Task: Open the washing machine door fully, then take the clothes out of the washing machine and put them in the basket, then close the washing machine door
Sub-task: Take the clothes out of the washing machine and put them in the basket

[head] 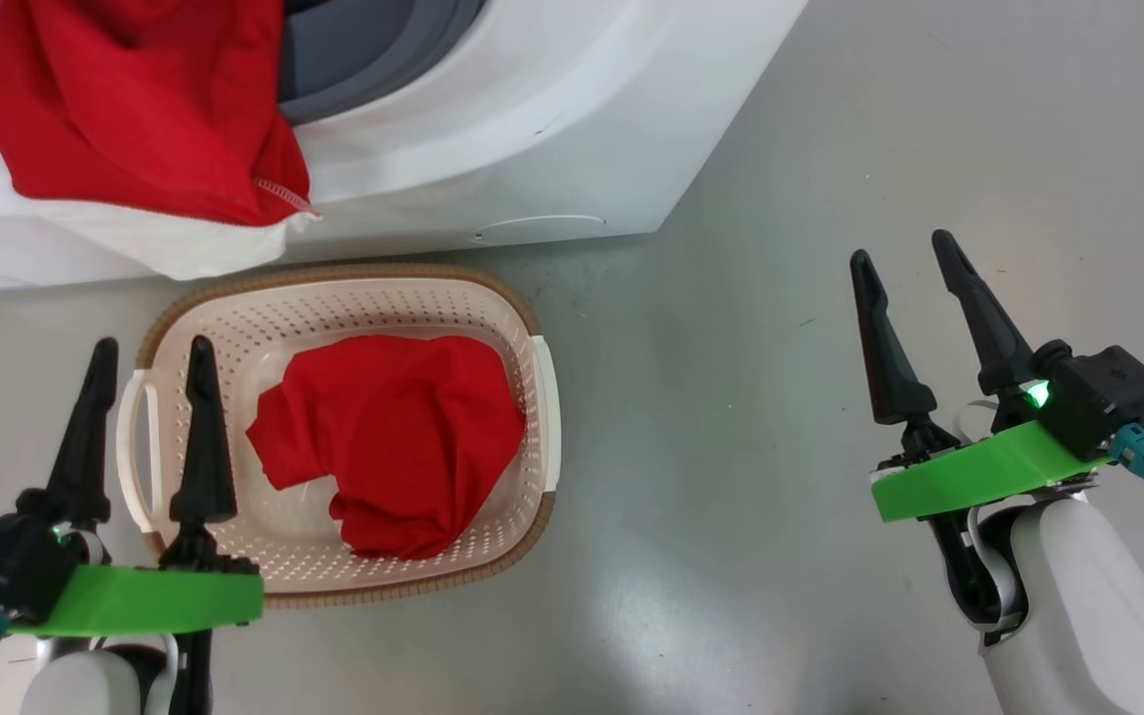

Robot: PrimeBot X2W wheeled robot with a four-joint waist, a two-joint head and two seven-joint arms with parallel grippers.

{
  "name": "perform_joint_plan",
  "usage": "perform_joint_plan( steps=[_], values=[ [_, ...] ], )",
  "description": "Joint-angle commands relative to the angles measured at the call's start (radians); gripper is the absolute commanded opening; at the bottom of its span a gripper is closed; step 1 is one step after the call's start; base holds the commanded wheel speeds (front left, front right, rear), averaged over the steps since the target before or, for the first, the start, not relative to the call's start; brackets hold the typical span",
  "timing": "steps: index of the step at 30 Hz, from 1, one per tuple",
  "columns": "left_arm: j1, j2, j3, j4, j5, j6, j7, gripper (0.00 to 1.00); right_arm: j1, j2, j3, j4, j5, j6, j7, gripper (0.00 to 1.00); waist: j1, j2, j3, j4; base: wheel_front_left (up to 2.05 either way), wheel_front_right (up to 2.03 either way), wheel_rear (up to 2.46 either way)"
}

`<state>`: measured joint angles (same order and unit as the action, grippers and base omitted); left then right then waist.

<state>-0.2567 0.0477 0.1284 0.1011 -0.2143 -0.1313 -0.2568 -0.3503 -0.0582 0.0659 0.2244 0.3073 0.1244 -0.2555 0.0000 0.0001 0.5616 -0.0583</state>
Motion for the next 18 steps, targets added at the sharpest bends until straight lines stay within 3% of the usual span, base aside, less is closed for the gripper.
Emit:
perform_joint_plan(
  steps=[1,18],
  values=[
    [-0.002,0.01,0.027,-0.01,-0.009,0.001,-0.005,1.0,0.031,0.001,0.023,-0.019,0.001,0.006,-0.006,1.0,0.0,-0.0001,-0.001,-0.001,0.0,0.0,0.0],
    [-0.295,0.064,-0.062,0.245,0.036,0.001,-0.005,1.0,0.025,0.004,0.026,-0.02,0.003,0.006,-0.006,1.0,0.0,-0.0001,0.012,-0.003,0.0,0.0,0.0]
  ],
)
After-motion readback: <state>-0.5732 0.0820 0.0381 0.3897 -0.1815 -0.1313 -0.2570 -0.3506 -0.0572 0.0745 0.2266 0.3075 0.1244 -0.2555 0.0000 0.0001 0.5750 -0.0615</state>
